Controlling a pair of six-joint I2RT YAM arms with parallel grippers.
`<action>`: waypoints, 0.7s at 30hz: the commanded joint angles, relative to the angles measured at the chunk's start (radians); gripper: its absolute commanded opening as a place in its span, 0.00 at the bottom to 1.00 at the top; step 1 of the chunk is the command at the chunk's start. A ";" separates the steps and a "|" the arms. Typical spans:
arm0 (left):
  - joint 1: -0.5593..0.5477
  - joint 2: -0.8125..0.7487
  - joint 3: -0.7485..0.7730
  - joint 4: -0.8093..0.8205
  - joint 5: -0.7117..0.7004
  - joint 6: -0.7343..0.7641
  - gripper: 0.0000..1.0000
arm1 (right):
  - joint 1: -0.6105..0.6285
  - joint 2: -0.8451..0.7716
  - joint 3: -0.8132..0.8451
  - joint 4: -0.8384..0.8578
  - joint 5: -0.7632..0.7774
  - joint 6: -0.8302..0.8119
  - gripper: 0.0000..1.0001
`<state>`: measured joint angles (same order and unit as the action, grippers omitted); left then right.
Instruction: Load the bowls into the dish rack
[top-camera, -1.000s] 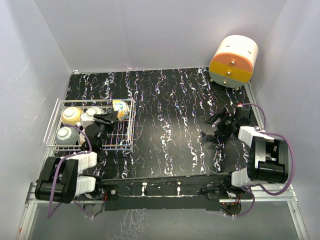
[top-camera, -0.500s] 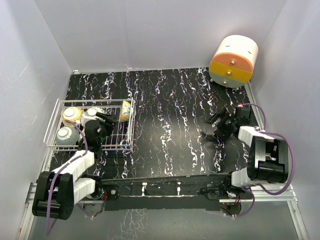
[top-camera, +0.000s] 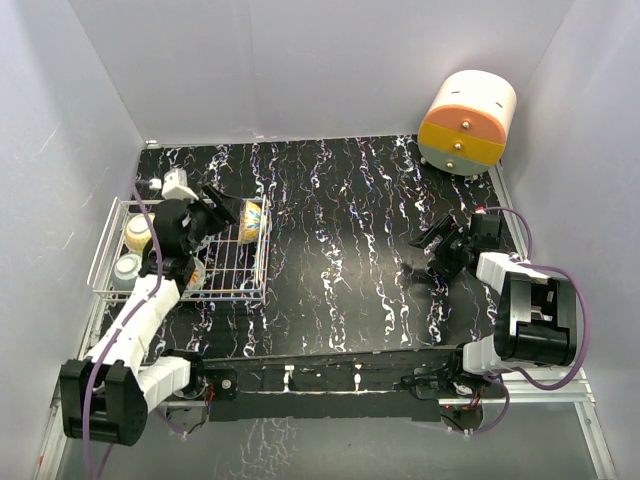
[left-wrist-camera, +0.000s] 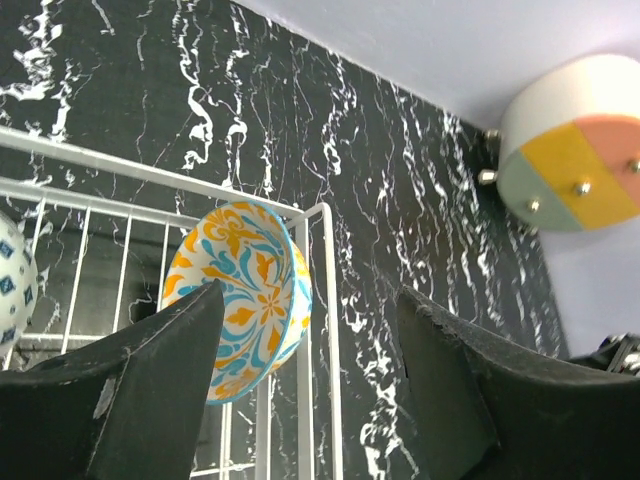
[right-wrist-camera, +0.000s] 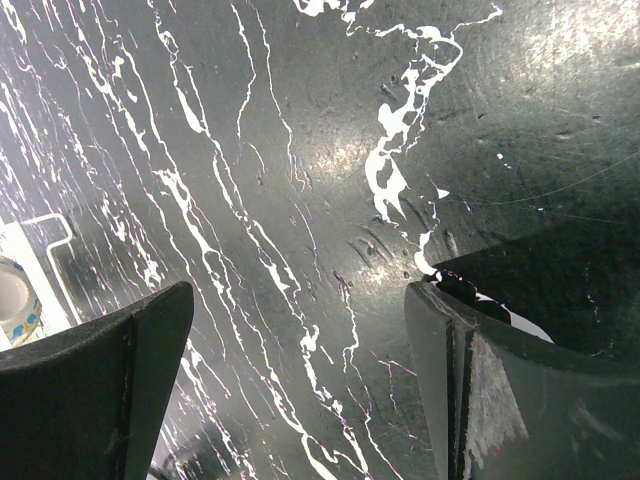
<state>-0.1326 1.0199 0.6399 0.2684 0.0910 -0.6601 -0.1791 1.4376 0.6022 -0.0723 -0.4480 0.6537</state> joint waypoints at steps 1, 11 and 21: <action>0.007 0.078 0.136 -0.187 0.139 0.221 0.67 | 0.000 0.031 -0.007 -0.047 0.048 -0.024 0.91; 0.007 0.232 0.259 -0.308 0.265 0.338 0.62 | 0.000 0.027 -0.005 -0.053 0.049 -0.026 0.91; 0.002 0.276 0.231 -0.252 0.304 0.300 0.53 | 0.000 0.026 -0.007 -0.051 0.045 -0.025 0.91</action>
<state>-0.1326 1.2812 0.8566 0.0010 0.3611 -0.3550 -0.1791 1.4376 0.6022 -0.0723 -0.4480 0.6537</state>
